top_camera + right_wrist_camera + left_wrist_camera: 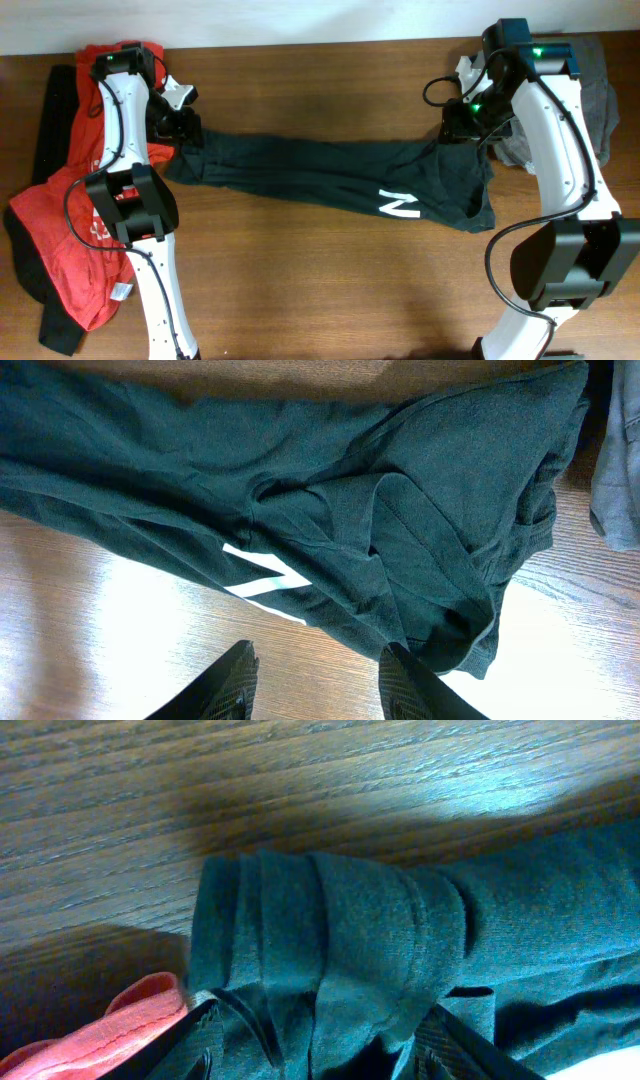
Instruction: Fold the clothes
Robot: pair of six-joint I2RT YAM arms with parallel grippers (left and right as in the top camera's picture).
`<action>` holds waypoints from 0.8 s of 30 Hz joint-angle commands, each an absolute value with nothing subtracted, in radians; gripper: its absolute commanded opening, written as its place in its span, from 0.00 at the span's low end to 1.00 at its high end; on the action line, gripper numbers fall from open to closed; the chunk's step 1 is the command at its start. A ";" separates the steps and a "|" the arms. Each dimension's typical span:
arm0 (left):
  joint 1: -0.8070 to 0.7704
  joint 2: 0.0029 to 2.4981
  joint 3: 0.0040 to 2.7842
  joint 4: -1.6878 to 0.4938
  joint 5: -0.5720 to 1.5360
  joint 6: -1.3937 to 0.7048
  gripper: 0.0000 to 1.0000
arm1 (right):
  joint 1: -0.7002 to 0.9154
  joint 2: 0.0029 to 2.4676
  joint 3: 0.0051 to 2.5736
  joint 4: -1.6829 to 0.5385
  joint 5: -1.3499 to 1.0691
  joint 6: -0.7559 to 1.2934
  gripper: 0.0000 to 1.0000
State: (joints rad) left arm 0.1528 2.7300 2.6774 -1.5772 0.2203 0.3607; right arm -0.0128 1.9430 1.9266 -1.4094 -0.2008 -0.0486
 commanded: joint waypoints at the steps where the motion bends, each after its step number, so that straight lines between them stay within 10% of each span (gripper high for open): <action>1: 0.155 2.720 2.669 -1.575 0.193 0.383 0.61 | -0.011 1.937 1.920 -1.409 -0.199 -0.045 0.45; 24: 0.150 2.721 2.541 -1.516 0.189 0.384 0.58 | -0.011 1.937 1.920 -1.410 -0.198 -0.046 0.45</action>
